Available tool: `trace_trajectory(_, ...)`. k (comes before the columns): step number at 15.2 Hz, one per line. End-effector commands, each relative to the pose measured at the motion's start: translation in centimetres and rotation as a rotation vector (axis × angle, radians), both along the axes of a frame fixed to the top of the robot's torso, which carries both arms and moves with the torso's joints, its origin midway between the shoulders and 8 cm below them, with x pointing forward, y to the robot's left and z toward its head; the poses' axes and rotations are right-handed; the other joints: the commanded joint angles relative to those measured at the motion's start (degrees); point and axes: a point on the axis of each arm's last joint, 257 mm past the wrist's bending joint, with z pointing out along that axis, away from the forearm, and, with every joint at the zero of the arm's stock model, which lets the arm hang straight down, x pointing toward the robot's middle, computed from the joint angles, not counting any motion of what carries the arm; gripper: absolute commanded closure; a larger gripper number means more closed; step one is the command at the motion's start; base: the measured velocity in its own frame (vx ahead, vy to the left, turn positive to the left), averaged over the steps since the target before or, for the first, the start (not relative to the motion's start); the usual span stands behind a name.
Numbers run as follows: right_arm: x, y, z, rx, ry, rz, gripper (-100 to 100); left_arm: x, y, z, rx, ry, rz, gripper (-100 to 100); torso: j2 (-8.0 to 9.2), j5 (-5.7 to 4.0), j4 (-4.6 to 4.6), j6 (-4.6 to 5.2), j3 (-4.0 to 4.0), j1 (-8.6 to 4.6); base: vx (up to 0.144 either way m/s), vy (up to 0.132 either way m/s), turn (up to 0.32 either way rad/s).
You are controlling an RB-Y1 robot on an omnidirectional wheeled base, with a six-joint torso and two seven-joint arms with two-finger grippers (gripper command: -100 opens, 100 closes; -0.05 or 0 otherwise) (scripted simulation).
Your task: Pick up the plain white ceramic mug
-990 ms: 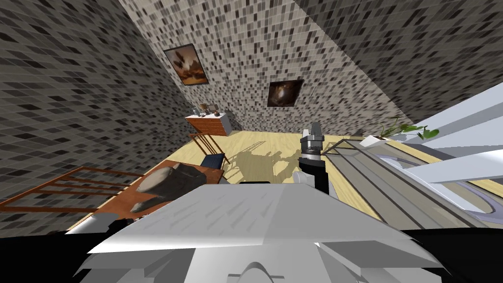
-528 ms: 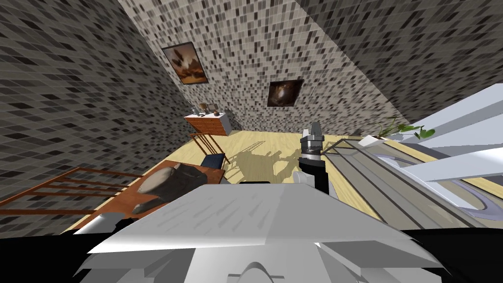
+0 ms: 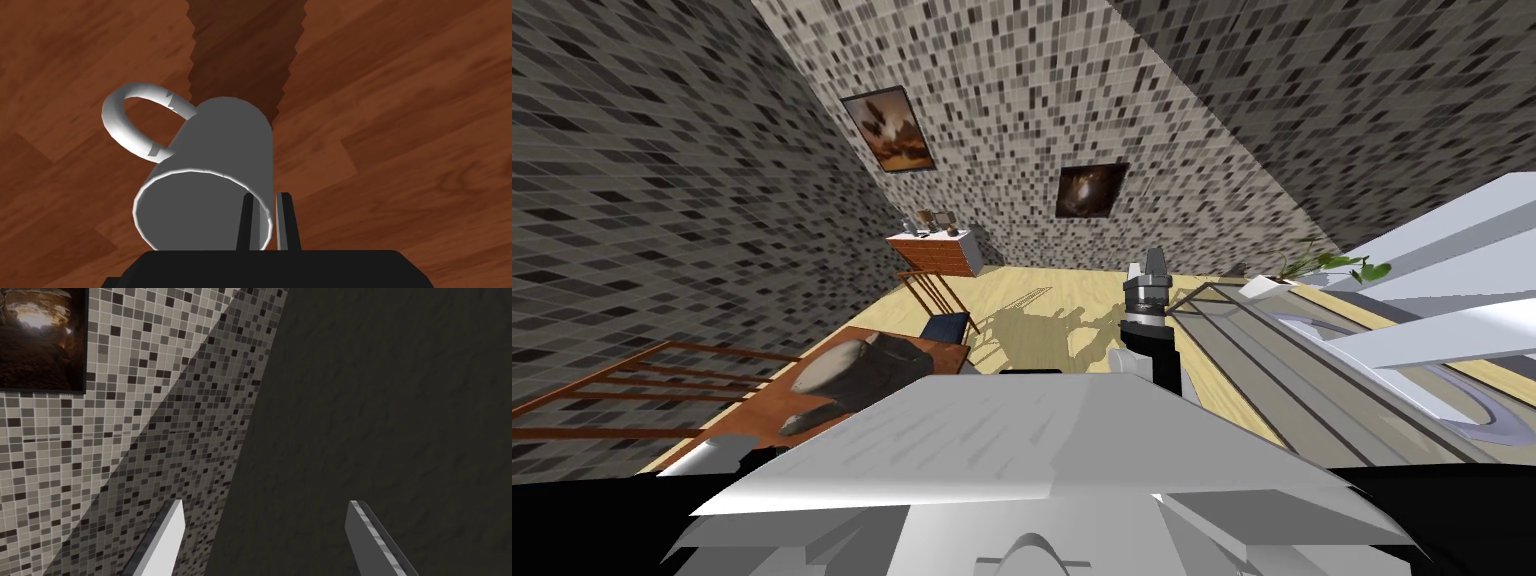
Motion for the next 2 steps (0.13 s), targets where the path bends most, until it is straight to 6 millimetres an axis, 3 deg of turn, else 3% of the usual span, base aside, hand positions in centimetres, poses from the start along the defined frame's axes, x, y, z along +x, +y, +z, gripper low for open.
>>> trace_trajectory(1, 0.00, 0.00, 0.00, 0.000, 0.000, 0.000, 0, -0.48, 0.21, 0.88, -0.004, 0.000, 0.002, 100, 0.00, 0.00, 0.00, 0.00, 0.00, 0.00, 0.027, -0.019, -0.018)
trace_trajectory(2, 0.00, 0.00, 0.00, 0.000, 0.000, 0.000, 0, -0.12, 0.14, 0.34, -0.001, 0.000, 0.001, 100, -0.03, -0.01, 0.00, 0.00, -0.02, -0.02, 0.016, -0.010, -0.005)
